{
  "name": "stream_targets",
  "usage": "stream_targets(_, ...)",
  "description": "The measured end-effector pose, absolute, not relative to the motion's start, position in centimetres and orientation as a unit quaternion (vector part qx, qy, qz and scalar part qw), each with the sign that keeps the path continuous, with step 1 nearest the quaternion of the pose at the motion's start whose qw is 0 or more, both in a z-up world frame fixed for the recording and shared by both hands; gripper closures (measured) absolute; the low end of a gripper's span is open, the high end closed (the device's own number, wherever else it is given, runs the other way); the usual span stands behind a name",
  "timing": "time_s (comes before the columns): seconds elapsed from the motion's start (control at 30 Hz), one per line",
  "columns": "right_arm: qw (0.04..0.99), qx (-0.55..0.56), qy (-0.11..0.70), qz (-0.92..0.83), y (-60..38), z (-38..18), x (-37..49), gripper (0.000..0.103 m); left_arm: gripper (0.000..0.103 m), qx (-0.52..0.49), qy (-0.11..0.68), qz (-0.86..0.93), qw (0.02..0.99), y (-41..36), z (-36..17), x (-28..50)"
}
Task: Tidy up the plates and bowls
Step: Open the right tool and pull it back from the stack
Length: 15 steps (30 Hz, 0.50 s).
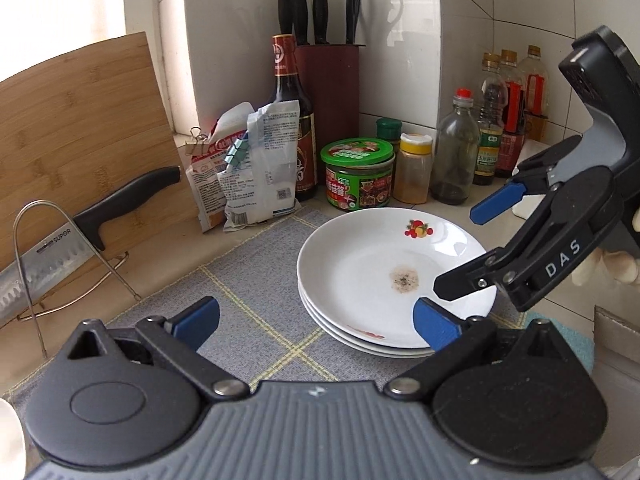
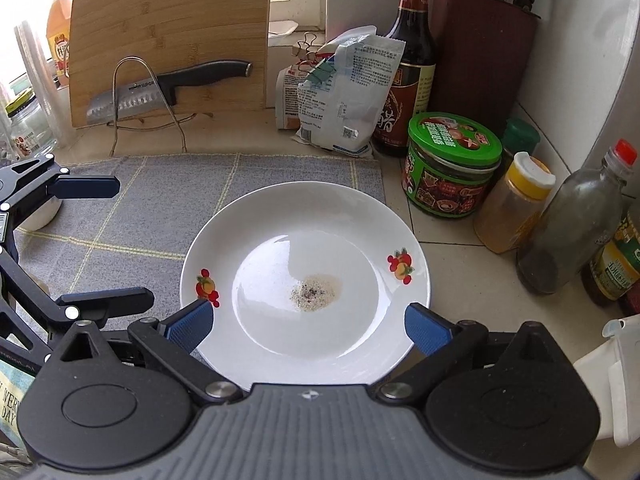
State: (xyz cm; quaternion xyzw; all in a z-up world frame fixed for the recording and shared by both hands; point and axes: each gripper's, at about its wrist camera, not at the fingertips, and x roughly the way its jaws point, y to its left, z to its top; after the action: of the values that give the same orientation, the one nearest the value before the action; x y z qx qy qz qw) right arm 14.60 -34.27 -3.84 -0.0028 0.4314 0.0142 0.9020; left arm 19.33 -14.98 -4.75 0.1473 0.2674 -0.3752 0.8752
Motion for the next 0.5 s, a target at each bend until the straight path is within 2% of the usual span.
stream_targets(0.3,0.930,-0.058,0.364,0.004,-30.5,-4.0,14.5,0.000,0.001,0.108,0.265,-0.302,0.909,-10.4,-3.2,16.9)
stream_targets(0.5,0.930,-0.061,0.362,0.014,-26.4,-4.4,14.1,0.000,0.001,0.089,0.272,-0.294,0.912,-5.4,-3.5,16.2)
